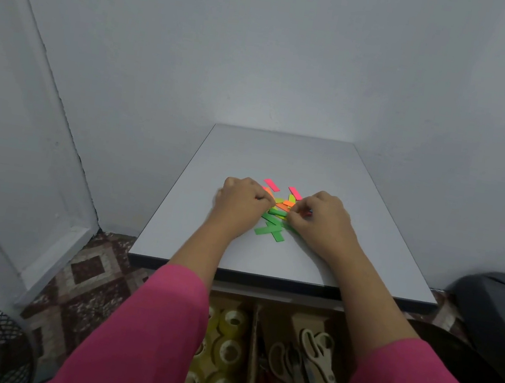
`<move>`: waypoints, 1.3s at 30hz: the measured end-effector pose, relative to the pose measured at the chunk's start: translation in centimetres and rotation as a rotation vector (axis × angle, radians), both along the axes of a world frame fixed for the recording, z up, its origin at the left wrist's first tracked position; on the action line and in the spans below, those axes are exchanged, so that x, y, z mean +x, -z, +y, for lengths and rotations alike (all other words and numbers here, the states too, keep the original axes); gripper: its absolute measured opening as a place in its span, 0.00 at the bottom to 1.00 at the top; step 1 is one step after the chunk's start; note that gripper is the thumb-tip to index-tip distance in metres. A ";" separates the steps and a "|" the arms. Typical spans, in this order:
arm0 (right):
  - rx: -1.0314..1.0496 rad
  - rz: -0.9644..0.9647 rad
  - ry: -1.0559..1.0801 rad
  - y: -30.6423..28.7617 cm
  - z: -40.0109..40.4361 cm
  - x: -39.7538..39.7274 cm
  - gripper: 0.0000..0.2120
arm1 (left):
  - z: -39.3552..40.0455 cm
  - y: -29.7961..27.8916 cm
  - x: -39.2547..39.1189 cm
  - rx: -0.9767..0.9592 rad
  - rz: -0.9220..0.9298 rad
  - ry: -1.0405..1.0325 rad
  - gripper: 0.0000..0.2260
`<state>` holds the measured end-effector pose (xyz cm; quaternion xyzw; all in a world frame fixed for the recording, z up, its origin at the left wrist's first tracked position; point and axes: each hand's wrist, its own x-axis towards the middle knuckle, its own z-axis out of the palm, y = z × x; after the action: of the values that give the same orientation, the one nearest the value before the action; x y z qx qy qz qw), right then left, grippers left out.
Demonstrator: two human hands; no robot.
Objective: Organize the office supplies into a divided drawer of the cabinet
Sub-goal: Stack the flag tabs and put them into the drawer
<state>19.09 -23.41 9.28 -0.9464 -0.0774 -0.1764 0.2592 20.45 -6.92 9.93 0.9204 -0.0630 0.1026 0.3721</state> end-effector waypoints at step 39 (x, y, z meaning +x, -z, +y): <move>0.114 0.106 0.007 -0.1 -1.4 -3.7 0.07 | 0.0 -0.1 -3.0 -0.041 -0.200 0.049 0.07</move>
<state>15.44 -24.81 9.37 -0.9384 -0.0502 -0.1309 0.3158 17.44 -6.94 10.02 0.8960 -0.1202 0.1862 0.3849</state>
